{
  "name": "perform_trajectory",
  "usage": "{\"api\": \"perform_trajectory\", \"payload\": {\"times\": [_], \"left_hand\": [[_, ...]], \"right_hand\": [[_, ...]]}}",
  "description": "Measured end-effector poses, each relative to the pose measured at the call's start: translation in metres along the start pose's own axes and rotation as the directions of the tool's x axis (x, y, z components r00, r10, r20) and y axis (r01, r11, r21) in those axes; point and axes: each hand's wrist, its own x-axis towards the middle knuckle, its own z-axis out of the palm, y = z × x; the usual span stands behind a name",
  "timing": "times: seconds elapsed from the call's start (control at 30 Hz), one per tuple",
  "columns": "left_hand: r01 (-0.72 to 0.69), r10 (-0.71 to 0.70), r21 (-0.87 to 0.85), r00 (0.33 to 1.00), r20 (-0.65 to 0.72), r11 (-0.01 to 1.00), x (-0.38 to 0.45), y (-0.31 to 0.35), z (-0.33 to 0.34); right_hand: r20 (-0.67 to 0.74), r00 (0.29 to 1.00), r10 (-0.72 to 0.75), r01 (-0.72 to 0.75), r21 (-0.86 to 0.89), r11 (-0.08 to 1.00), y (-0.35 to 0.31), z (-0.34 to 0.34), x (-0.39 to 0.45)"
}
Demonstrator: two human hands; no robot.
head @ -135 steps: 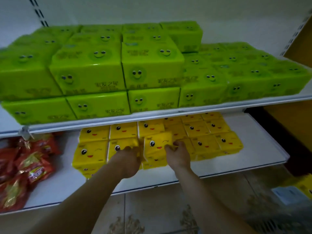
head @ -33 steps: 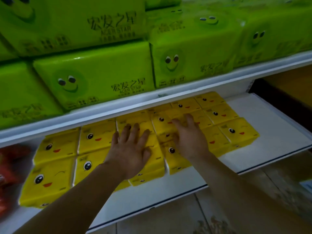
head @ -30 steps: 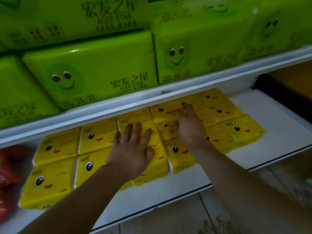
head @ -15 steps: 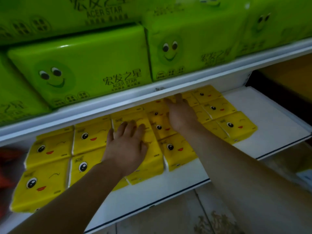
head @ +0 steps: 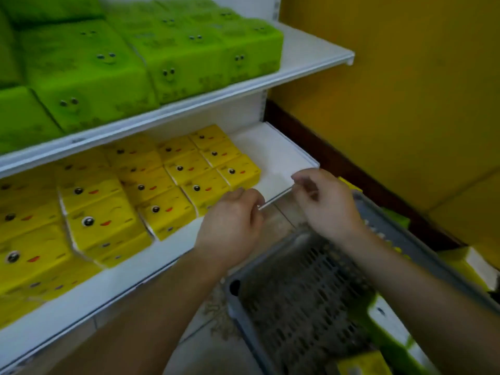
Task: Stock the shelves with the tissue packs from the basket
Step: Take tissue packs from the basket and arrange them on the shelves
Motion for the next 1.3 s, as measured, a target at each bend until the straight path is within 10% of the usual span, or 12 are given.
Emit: {"api": "perform_trajectory", "payload": {"times": [0.2,0.33,0.6,0.97,1.1,1.23,1.3], "left_hand": [[-0.047,0.086,-0.164,0.969,0.233,0.985,-0.04,0.096,0.074],[0.08,0.005,-0.172,0.896,0.444,0.982,-0.071,0.119,0.122],[0.225,-0.089,-0.116,0.732,0.675,0.967,-0.096,0.116,0.149],[0.332,-0.153,-0.114,0.677,0.72,0.936,-0.105,0.115,0.141],[0.396,-0.243,-0.098,0.721,0.65,0.913,-0.1,0.118,0.128],[0.864,-0.373,-0.26,0.433,0.821,0.431,-0.095,0.126,0.113],[0.871,-0.341,-0.413,0.486,0.805,0.267,-0.091,0.126,0.105]], "right_hand": [[0.182,0.958,0.221,-0.194,-0.155,0.969,0.087,-0.063,-0.129],[0.557,0.719,0.415,-0.243,-0.358,0.901,0.128,-0.051,-0.211],[0.711,0.49,0.505,0.091,-0.618,0.781,0.174,-0.024,-0.284],[0.704,0.634,0.319,0.162,-0.524,0.836,0.18,-0.023,-0.289],[0.396,0.916,0.063,0.088,-0.352,0.932,0.151,-0.049,-0.273],[0.018,0.977,-0.213,0.21,-0.262,0.942,0.118,-0.07,-0.25],[-0.034,0.953,-0.302,0.284,-0.252,0.925,0.104,-0.076,-0.239]]}}
